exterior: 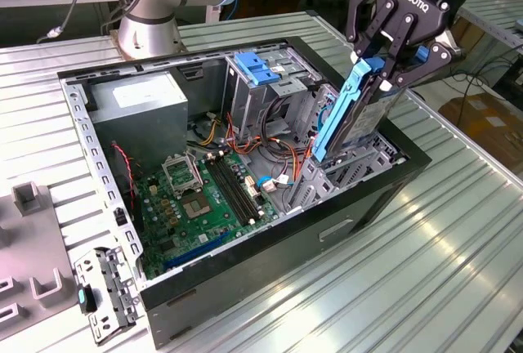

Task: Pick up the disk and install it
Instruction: 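Insert the disk into the insertion slot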

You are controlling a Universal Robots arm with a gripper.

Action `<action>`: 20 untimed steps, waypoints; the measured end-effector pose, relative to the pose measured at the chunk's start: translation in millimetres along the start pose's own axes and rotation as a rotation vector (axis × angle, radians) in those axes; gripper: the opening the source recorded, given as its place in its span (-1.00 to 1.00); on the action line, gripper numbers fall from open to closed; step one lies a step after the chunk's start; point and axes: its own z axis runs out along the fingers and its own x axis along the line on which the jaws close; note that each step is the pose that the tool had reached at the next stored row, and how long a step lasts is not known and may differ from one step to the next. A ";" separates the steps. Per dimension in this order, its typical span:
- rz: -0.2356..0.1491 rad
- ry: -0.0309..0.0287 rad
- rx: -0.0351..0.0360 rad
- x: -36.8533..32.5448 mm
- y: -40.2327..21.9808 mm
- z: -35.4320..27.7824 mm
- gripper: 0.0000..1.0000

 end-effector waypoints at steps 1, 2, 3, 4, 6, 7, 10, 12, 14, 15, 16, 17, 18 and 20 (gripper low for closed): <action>0.000 -0.0002 0.0000 0.2 -0.4 0.8 -0.26; 0.000 -0.0001 0.0000 0.7 -0.5 1.4 -0.26; 0.000 0.0000 0.0000 1.5 -0.8 2.3 -0.26; 0.000 -0.0001 0.0000 2.0 -1.0 3.0 -0.26; 0.000 0.0000 0.0000 2.3 -1.3 4.6 -0.26; 0.000 0.0000 0.0000 2.4 -1.4 5.1 -0.26; 0.000 -0.0001 0.0000 2.4 -1.6 6.5 -0.26; 0.000 0.0000 0.0000 2.4 -1.7 8.0 -0.26; -0.001 0.0000 0.0000 2.4 -1.7 9.0 -0.26; -0.001 0.0000 0.0000 2.5 -1.7 9.4 -0.26; -0.001 0.0000 0.0000 2.5 -1.7 10.0 -0.26; -0.001 0.0000 0.0000 2.5 -1.8 10.3 -0.26; -0.001 0.0000 0.0000 2.5 -1.8 10.7 -0.26; -0.001 -0.0001 0.0000 2.5 -1.9 11.5 -0.26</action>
